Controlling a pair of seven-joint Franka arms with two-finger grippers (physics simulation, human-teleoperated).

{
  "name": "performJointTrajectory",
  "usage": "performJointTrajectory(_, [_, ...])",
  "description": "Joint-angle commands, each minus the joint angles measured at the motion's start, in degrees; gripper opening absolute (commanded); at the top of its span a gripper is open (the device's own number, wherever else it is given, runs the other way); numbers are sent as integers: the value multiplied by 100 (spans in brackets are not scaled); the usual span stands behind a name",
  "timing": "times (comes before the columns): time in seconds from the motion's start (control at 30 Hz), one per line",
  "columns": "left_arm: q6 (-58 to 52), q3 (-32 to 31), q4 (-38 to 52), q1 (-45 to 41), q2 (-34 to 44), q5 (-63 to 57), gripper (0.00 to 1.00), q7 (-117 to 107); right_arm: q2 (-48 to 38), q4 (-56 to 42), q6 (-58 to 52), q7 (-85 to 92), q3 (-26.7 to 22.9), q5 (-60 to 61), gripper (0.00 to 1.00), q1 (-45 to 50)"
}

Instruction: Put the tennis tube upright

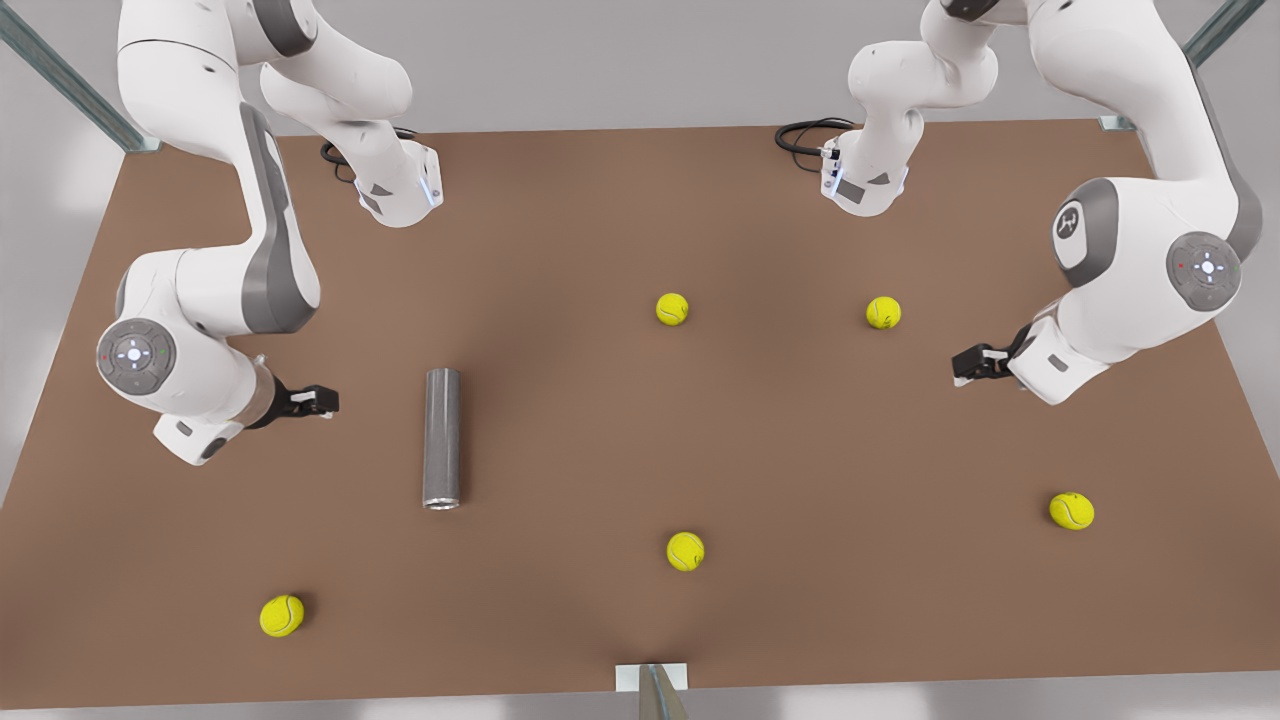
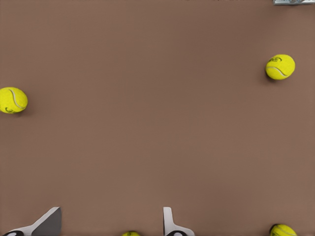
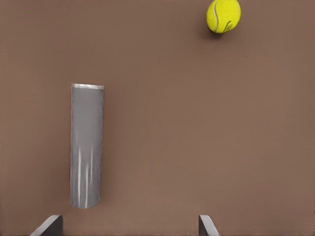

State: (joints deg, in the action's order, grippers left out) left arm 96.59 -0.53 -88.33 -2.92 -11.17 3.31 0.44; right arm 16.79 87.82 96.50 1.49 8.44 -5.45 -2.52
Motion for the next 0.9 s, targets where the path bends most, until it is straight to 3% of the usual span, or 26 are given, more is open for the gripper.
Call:
performJointTrajectory(0.0, [0,0,0,2,0,-6,99,0,0,-2,0,9,0,0,100,-3])
performJointTrajectory(0.13, [0,-62,0,-104,-8,99,99,-114,79,42,-9,62,0,9,100,-3])
performJointTrajectory(0.23, [9,-97,0,-95,-228,1795,99,-123,175,631,105,62,70,53,100,-3])
performJointTrajectory(0.4, [9,-97,9,-77,-659,3044,99,-35,518,1264,606,-97,185,589,100,-117])
performJointTrajectory(0.63, [9,-79,158,-113,-940,2965,99,-26,949,1237,1872,-1749,229,958,100,445])
performJointTrajectory(0.8, [457,-88,193,-130,-1063,2930,99,-18,1054,1343,1986,-2162,229,940,100,647])
performJointTrajectory(0.87, [440,-88,202,-113,-1046,2930,99,-18,782,2248,2987,-1943,229,861,100,533])
